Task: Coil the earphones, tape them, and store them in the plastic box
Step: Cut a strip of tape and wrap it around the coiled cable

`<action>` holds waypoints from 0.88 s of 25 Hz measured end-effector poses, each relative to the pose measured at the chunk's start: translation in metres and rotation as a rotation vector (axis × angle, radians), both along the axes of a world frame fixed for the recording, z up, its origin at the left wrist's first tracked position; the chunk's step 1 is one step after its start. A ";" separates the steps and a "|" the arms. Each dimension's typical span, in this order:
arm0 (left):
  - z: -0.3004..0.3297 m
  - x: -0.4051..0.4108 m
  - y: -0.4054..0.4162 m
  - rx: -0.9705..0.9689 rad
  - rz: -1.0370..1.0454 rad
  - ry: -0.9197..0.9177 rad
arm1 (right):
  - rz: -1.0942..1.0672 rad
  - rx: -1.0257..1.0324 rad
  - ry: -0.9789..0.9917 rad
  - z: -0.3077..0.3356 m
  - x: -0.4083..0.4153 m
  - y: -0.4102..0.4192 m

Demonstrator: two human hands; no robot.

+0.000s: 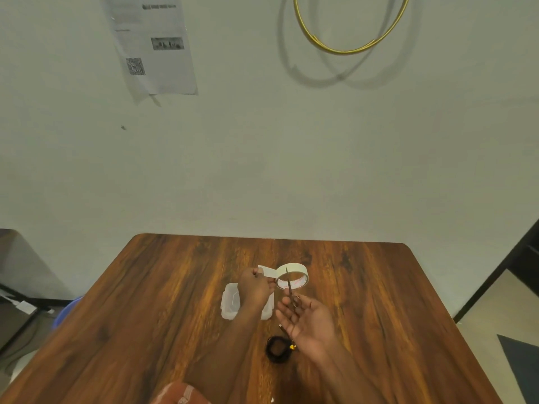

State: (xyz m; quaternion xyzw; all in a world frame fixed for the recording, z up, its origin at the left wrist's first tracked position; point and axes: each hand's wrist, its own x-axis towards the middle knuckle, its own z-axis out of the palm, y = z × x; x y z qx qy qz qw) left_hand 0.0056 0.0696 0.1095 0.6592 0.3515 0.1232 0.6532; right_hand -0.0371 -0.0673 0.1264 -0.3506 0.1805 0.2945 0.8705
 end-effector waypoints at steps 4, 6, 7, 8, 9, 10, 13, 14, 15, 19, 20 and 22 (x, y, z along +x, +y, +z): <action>0.007 0.002 0.000 -0.034 -0.013 -0.014 | 0.058 0.032 -0.018 -0.004 0.004 0.000; 0.009 0.003 0.000 -0.042 -0.025 -0.022 | 0.123 -0.037 -0.076 -0.008 0.004 0.002; 0.011 0.003 0.000 -0.042 -0.029 -0.029 | 0.158 -0.099 -0.113 -0.010 0.005 0.002; 0.012 0.003 -0.001 -0.040 -0.030 -0.030 | 0.193 -0.163 -0.156 -0.011 0.005 0.002; 0.013 0.004 -0.001 -0.030 -0.032 -0.029 | 0.225 -0.223 -0.198 -0.012 0.007 0.002; 0.014 0.004 -0.001 -0.022 -0.033 -0.028 | 0.246 -0.266 -0.231 -0.013 0.008 0.003; 0.017 0.005 -0.002 0.028 -0.037 -0.022 | 0.257 -0.321 -0.264 -0.013 0.013 0.005; 0.017 0.005 -0.002 0.062 -0.042 -0.017 | 0.253 -0.324 -0.268 -0.012 0.014 0.006; 0.017 0.006 -0.003 0.091 -0.050 -0.017 | 0.245 -0.319 -0.275 -0.012 0.016 0.007; 0.019 0.004 -0.005 0.154 -0.069 -0.009 | 0.219 -0.280 -0.285 -0.011 0.023 0.011; 0.019 0.004 -0.005 0.161 -0.069 -0.012 | 0.210 -0.273 -0.287 -0.010 0.025 0.011; 0.020 0.002 -0.006 0.173 -0.077 -0.022 | 0.206 -0.261 -0.300 -0.008 0.026 0.011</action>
